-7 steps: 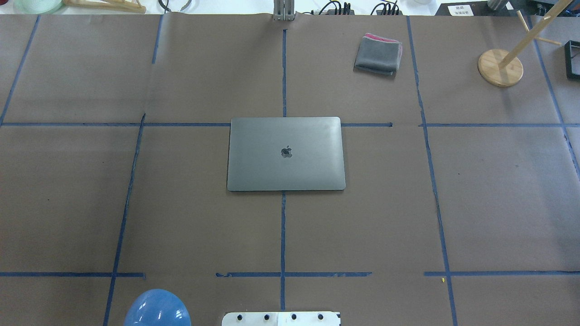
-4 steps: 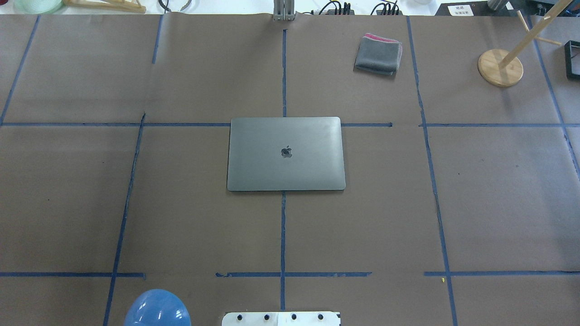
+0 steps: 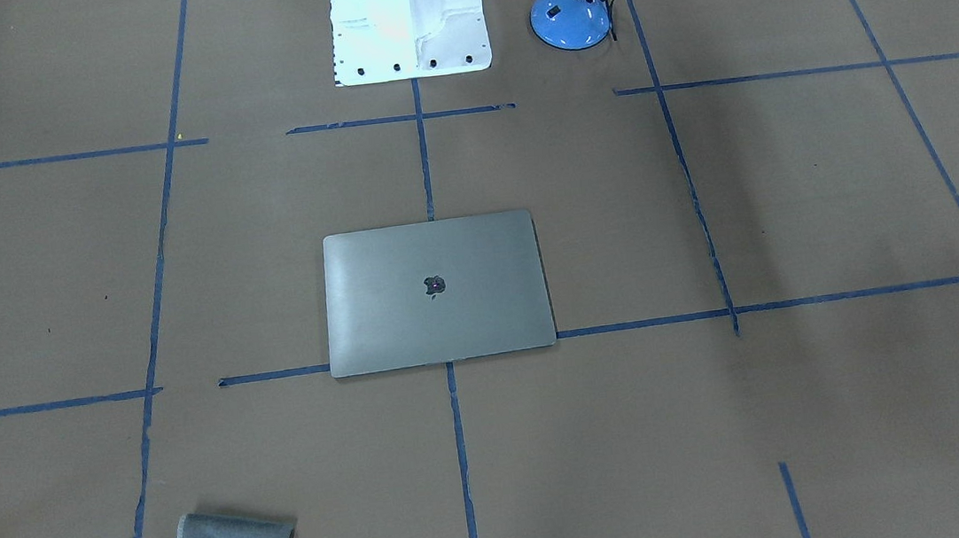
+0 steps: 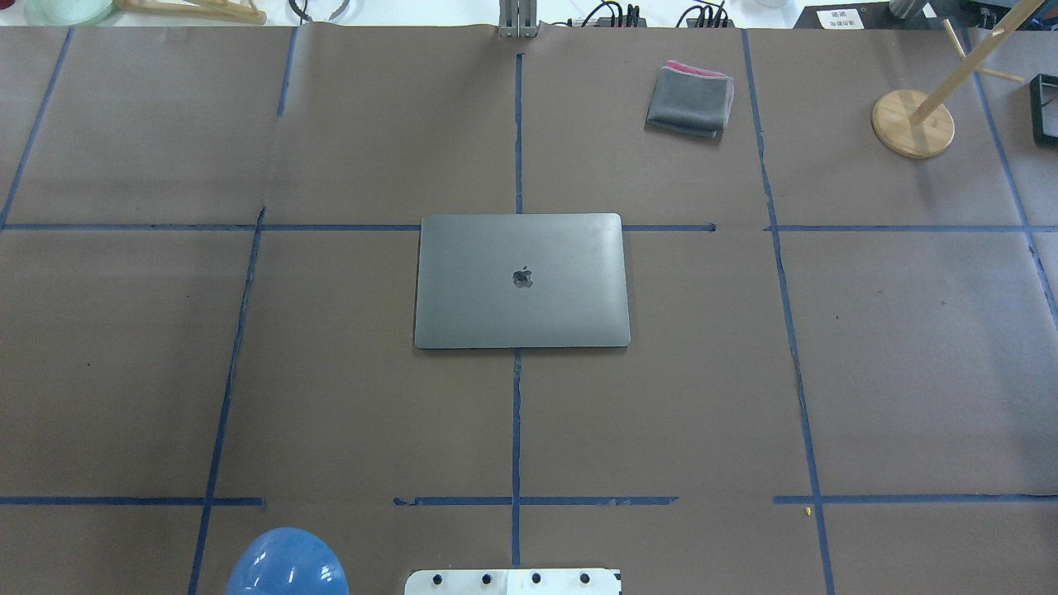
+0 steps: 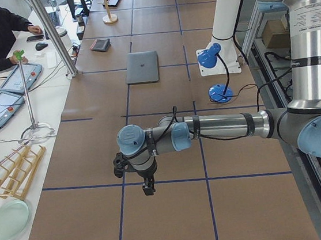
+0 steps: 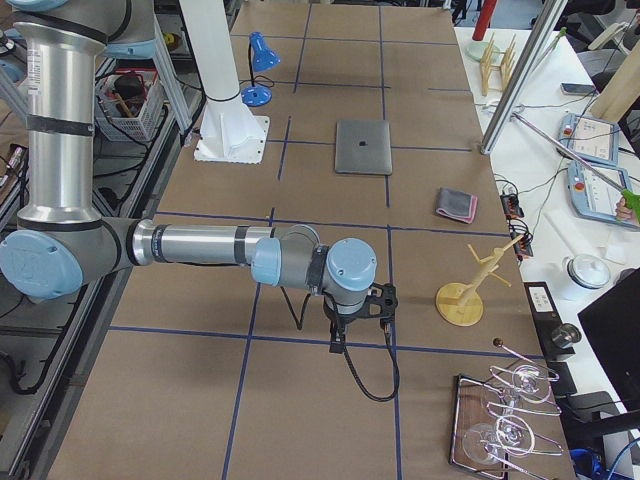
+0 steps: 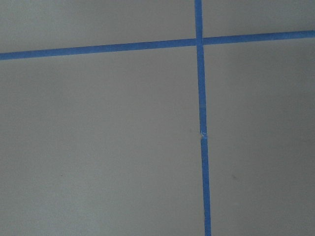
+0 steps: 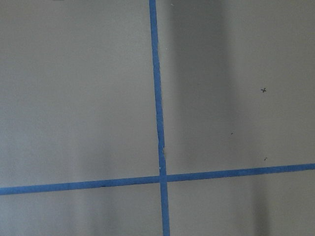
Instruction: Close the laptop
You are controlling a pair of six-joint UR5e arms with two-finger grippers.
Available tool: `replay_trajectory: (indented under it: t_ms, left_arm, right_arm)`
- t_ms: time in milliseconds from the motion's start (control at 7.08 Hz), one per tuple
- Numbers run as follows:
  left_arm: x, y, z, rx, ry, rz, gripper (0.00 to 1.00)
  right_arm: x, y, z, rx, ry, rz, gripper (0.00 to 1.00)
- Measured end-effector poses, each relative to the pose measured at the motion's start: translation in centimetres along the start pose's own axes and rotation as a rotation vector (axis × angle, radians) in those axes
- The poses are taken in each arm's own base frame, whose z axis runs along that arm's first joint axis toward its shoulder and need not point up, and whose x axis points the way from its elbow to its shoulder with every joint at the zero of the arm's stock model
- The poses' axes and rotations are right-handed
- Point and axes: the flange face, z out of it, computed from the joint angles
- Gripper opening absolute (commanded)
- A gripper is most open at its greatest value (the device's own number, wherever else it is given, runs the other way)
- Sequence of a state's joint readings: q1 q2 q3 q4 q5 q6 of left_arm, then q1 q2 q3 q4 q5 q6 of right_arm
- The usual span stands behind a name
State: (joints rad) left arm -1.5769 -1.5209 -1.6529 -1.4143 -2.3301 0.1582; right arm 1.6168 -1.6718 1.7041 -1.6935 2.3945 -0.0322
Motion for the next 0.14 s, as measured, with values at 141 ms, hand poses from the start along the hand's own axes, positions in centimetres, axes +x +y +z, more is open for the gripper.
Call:
replay_trajectory:
  t_ms: [141]
  left_arm:
    - [-0.01,-0.01,0.00,0.000,0.000,0.000,1.00]
  right_arm:
    - [0.00,0.00,0.00,0.000,0.000,0.000,1.00]
